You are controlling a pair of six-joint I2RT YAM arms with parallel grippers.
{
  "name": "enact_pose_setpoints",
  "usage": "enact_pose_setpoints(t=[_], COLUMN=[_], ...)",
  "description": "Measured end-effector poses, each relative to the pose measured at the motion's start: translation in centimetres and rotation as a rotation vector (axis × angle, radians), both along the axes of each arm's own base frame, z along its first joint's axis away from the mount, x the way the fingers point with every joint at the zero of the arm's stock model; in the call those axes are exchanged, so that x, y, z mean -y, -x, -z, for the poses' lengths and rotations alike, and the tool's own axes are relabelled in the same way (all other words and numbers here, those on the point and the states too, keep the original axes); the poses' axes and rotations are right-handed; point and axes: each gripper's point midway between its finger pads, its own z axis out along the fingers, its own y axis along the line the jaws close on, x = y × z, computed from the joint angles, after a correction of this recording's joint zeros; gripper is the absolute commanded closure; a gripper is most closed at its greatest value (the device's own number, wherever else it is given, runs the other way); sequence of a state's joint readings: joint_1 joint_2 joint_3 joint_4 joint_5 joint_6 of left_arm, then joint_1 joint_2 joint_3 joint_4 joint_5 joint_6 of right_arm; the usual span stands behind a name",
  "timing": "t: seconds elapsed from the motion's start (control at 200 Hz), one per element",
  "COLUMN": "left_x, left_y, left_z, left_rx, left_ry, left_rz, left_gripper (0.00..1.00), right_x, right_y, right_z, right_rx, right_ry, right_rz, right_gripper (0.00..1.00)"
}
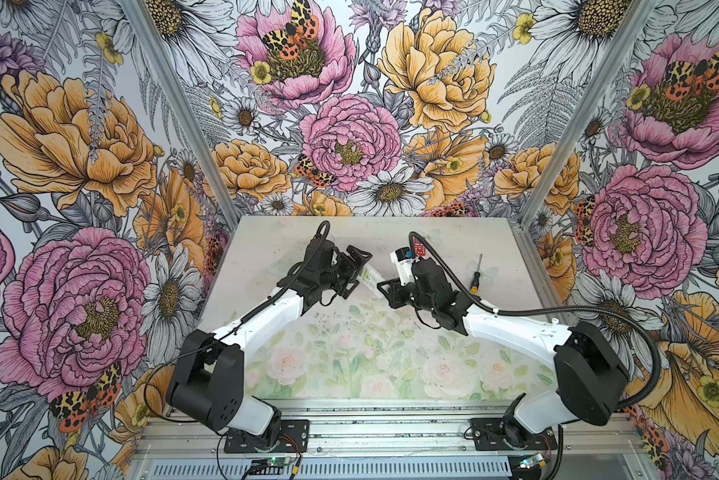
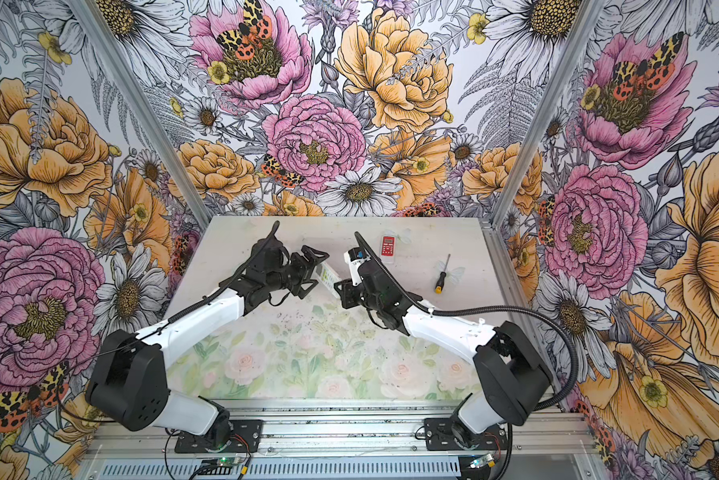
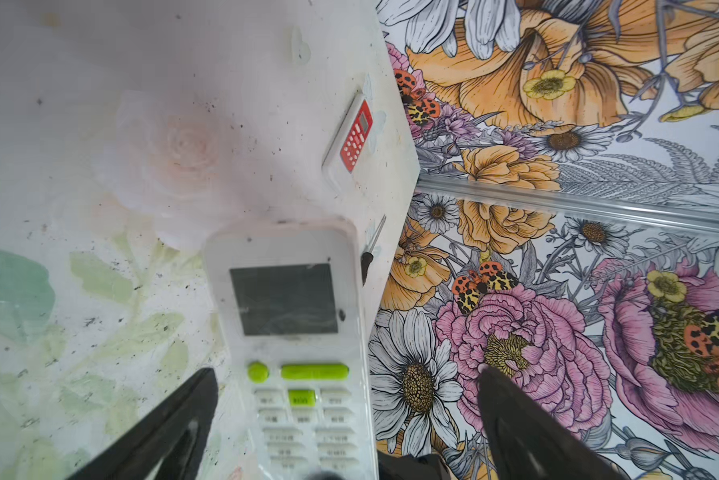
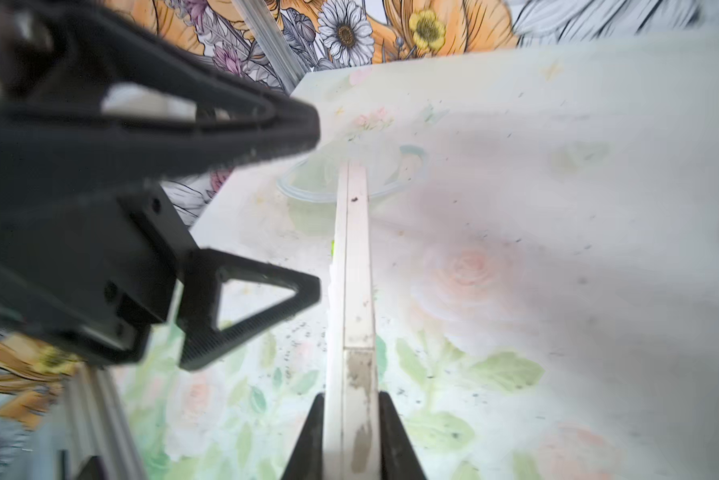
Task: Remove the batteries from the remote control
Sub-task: 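Grasp the remote's far end with the right gripper and pull it from the left gripper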
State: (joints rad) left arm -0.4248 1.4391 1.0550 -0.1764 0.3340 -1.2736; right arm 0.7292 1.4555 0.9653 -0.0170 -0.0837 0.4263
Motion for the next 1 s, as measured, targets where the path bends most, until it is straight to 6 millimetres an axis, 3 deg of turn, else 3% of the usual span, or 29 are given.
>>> enact_pose_setpoints(t=[0.13,0.22,0.44,0.59,0.806,0.996], left_x=[-0.3,0.6,3.7,4.0,3.9,3.8], left_y=[0.2,0.9,2.3,2.4,2.8,2.9], left_z=[-4.7,-5.4,-2.2,-0.4,3.3,4.0], left_rx=[0.072,0.074,-0.042,-0.098,-0.191,-0.220], left_ry=[0.035,0.052,0.053,0.062,0.076,0.098], left_rz=[-0.002,0.025,0.087,0.076,0.042,0.022], left_gripper=[0.01,0.01,0.02,0.07,0.39,0.51], right_x=[2.1,3.5,4.7,3.1,1.5,1.3], right_y=[0.6,0.8,1.7,2.6,3.9,4.4], right_z=[-3.5,-4.3,-0.9,-1.6,-2.3,-0.5], right_rx=[0.238,0.378,0.556,0.677,0.809,0.838], right_ry=[0.161,0.272,0.543,0.605,0.679,0.772], right_rz=[-0.010,-0.025,-0.129,-0.209,-0.284,-0.323], right_gripper=[1.00,1.00,1.00,1.00,1.00,1.00])
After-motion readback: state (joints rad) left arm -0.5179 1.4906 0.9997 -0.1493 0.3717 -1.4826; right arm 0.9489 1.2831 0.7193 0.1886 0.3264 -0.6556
